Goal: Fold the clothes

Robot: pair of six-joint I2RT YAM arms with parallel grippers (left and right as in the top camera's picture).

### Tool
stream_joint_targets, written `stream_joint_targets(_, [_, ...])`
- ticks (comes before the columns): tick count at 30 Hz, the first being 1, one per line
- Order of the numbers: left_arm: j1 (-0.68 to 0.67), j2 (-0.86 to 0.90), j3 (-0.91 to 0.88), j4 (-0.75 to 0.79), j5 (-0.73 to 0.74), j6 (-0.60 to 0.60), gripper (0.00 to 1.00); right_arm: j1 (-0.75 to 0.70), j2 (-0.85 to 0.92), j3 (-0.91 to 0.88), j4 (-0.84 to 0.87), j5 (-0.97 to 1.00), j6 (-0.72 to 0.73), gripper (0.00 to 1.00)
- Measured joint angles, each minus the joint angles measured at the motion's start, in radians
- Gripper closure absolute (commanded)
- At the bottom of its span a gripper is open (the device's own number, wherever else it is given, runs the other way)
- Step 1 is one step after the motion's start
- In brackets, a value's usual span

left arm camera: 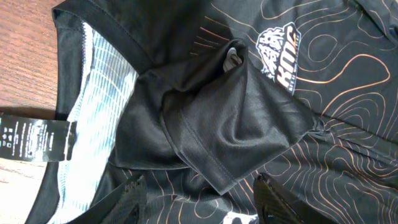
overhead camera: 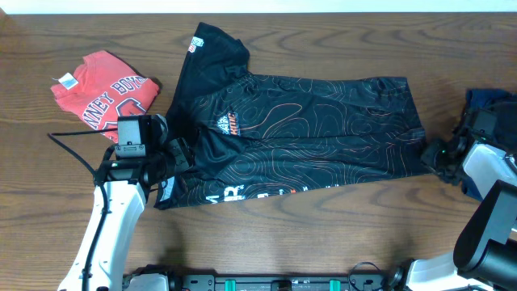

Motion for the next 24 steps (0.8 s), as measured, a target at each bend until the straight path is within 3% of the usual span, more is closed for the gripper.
stream_joint_targets(12, [0.000,0.000,0.000,-0.014,0.000,0.000,0.43,0.000,-0.008,-0.035,0.017,0.048,0.000,0.61])
stream_joint_targets(17, [0.000,0.000,0.000,-0.015,0.000,0.000,0.43,0.000,-0.017,-0.054,0.055,0.031,-0.002,0.80])
stream_joint_targets(21, [0.000,0.000,0.000,-0.016,0.000,0.000,0.43,0.001,-0.017,-0.058,0.079,0.013,0.002,0.84])
stream_joint_targets(24, [0.000,0.000,0.000,-0.016,0.000,0.000,0.43,0.001,-0.017,-0.058,0.081,0.011,0.002,0.92])
